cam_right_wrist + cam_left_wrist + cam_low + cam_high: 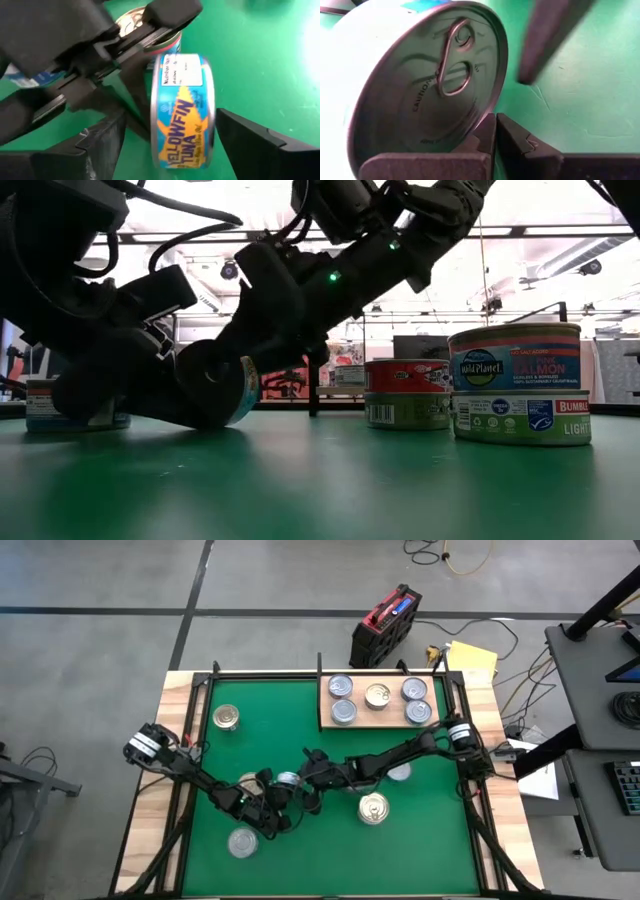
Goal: Stack canned seafood by type on shelf
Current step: Put the green and blue tuna on the shelf
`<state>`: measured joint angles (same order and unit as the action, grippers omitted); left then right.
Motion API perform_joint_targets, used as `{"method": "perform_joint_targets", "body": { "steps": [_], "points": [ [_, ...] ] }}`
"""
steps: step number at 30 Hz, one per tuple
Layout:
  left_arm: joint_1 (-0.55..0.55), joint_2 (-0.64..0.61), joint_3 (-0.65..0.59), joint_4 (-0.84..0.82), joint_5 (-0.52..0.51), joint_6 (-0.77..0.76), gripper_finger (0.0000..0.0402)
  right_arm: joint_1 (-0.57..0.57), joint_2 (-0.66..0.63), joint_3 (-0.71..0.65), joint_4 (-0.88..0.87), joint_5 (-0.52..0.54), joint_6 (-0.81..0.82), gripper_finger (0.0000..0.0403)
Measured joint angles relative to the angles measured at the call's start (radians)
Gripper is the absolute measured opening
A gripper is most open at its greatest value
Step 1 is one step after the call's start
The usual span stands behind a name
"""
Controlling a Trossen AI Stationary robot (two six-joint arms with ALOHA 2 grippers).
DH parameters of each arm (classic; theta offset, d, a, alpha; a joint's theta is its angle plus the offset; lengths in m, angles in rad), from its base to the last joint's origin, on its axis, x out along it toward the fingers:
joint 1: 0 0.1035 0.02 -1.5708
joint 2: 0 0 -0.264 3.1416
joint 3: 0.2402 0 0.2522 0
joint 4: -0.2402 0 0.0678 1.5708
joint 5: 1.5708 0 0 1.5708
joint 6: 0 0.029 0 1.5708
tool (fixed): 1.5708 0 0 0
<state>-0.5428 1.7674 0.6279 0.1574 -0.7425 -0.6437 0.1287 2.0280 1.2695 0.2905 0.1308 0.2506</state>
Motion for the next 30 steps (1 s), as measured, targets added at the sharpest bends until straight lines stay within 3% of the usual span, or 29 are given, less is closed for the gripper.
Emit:
{"method": "perform_joint_targets", "body": {
  "steps": [4,10,18,30],
  "points": [
    [-0.005,-0.001,0.015,0.001,0.004,0.023,0.0000,-0.002,-0.003,0.008,-0.009,0.001,-0.002,0.0252],
    [-0.006,-0.001,0.033,0.001,-0.002,0.072,0.0000,-0.012,-0.008,0.024,-0.063,0.000,0.001,0.0138],
    [-0.021,-0.063,0.034,-0.002,-0.028,0.103,0.0000,-0.023,-0.064,0.024,-0.159,0.005,-0.017,0.0137],
    [-0.066,-0.203,0.032,-0.033,-0.200,0.289,0.0000,-0.062,-0.356,-0.024,-0.431,0.033,-0.007,0.0137]
  ]
}}
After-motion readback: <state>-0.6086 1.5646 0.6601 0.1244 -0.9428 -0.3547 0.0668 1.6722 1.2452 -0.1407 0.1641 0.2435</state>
